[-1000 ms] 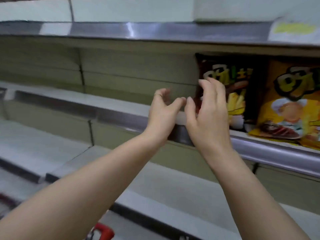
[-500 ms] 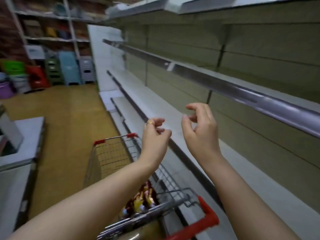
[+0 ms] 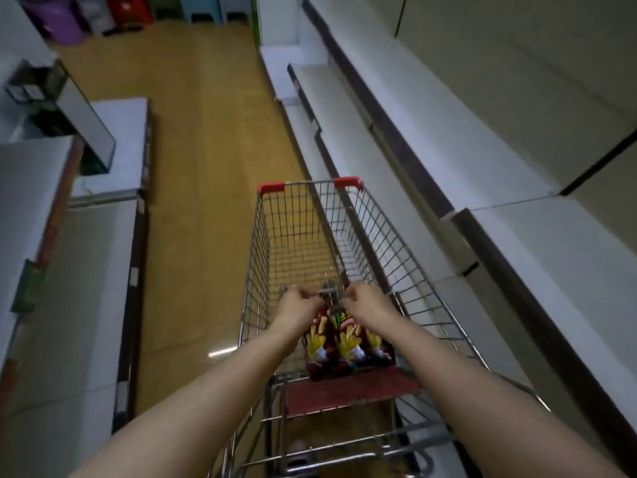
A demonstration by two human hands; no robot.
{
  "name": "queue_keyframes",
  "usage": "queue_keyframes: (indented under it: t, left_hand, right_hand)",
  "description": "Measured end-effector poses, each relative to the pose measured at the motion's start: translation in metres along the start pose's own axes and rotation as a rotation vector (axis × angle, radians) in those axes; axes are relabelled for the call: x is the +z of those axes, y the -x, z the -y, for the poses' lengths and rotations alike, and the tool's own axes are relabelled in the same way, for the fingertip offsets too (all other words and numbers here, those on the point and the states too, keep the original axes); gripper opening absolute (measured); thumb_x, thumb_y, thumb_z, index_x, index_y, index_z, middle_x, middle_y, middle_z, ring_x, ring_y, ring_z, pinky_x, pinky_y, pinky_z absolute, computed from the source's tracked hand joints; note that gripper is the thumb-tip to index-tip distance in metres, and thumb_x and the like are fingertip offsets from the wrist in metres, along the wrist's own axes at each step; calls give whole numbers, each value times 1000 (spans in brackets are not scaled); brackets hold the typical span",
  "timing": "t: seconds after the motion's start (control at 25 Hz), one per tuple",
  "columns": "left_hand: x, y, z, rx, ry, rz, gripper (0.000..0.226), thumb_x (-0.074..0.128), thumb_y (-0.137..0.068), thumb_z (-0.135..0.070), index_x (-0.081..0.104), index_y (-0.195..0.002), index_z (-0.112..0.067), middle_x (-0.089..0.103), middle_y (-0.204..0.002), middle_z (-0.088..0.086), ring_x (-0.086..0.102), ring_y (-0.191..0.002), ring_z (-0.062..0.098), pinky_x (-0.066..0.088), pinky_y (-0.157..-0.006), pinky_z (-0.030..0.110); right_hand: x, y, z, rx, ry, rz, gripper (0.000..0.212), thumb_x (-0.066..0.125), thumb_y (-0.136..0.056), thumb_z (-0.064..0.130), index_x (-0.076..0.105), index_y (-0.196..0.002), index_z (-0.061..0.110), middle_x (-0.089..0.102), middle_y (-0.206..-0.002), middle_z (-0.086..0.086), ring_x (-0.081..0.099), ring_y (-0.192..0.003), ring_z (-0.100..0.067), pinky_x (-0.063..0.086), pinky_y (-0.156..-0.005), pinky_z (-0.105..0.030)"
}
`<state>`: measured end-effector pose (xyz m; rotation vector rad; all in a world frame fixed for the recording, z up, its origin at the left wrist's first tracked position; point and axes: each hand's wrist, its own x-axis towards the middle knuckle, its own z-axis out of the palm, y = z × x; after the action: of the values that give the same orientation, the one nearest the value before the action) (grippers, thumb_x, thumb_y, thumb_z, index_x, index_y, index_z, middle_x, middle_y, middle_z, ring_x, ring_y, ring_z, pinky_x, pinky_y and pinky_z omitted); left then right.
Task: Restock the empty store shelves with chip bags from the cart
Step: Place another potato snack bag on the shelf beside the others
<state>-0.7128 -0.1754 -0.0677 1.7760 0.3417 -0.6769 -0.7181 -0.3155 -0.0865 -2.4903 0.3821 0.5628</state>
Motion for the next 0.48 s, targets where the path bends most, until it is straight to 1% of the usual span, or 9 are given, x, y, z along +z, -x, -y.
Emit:
queue_keyframes:
  t: [0.08, 0.12, 0.2, 0.24, 0.32, 0.36, 0.4, 0.44, 0.48]
  left_hand:
    - [1, -22, 22, -75, 30, -31, 12, 63, -87, -14, 51, -83, -16, 59, -85, 5, 54, -72, 15, 42, -63, 27]
    - [2, -31, 31, -107, 57, -51, 11, 62, -88, -14, 52, -87, -14, 59, -82, 4, 53, -67, 12, 41, -58, 25]
    - [2, -49, 51, -173, 103, -108, 8, 60, -89, -7, 52, -87, -10, 62, -69, 0, 55, -58, 9, 41, -52, 21]
    - [2, -54, 58, -198, 114, -120, 10, 58, -89, -4, 52, -84, -10, 61, -64, -2, 55, -56, 8, 41, -52, 20]
    - [4, -65, 75, -250, 113, -126, 18, 55, -90, -3, 50, -76, -13, 56, -68, 1, 52, -60, 12, 40, -55, 24]
    - [4, -70, 83, -270, 124, -129, 19, 55, -91, -3, 50, -76, -14, 54, -70, 2, 51, -62, 13, 39, -55, 24]
    - [5, -74, 90, -291, 135, -136, 14, 55, -91, -4, 50, -80, -12, 53, -71, 2, 51, -63, 13, 40, -55, 24]
    - [5, -77, 94, -305, 155, -153, 9, 55, -90, -4, 49, -90, -10, 53, -73, 1, 51, -64, 12, 41, -54, 22]
    - [5, -81, 99, -314, 168, -165, 13, 56, -90, -4, 47, -98, -9, 53, -75, 1, 51, -64, 12, 41, -54, 21]
  right_hand:
    - [35, -30, -15, 56, 23, 144, 21, 50, -93, 28, 52, -106, 11, 56, -84, -2, 56, -92, -23, 37, -57, -28]
    - [53, -45, -22, 87, 30, 198, 23, 51, -93, 30, 51, -107, 12, 57, -87, -2, 56, -95, -24, 35, -57, -28]
    - [92, -76, -35, 160, 46, 273, 43, 54, -92, 34, 47, -123, 5, 59, -114, -12, 55, -110, -29, 38, -70, -28]
    - [110, -89, -40, 207, 43, 305, 55, 55, -91, 36, 40, -132, 3, 55, -125, -15, 52, -115, -31, 40, -77, -29]
    - [145, -107, -49, 305, 45, 364, 73, 58, -89, 40, 25, -140, 1, 46, -135, -18, 48, -122, -33, 41, -88, -32]
    - [163, -115, -54, 358, 52, 390, 76, 60, -87, 42, 22, -140, 2, 42, -137, -19, 45, -124, -33, 41, -93, -34]
    - [177, -119, -58, 408, 50, 393, 77, 61, -86, 43, 22, -140, 4, 38, -139, -18, 43, -126, -33, 40, -96, -36]
    - [191, -122, -63, 460, 39, 381, 76, 61, -87, 42, 22, -141, 6, 34, -141, -18, 40, -127, -33, 39, -99, -38]
    - [201, -122, -67, 496, 33, 352, 70, 57, -90, 38, 21, -141, 8, 31, -142, -18, 39, -128, -34, 38, -102, -39]
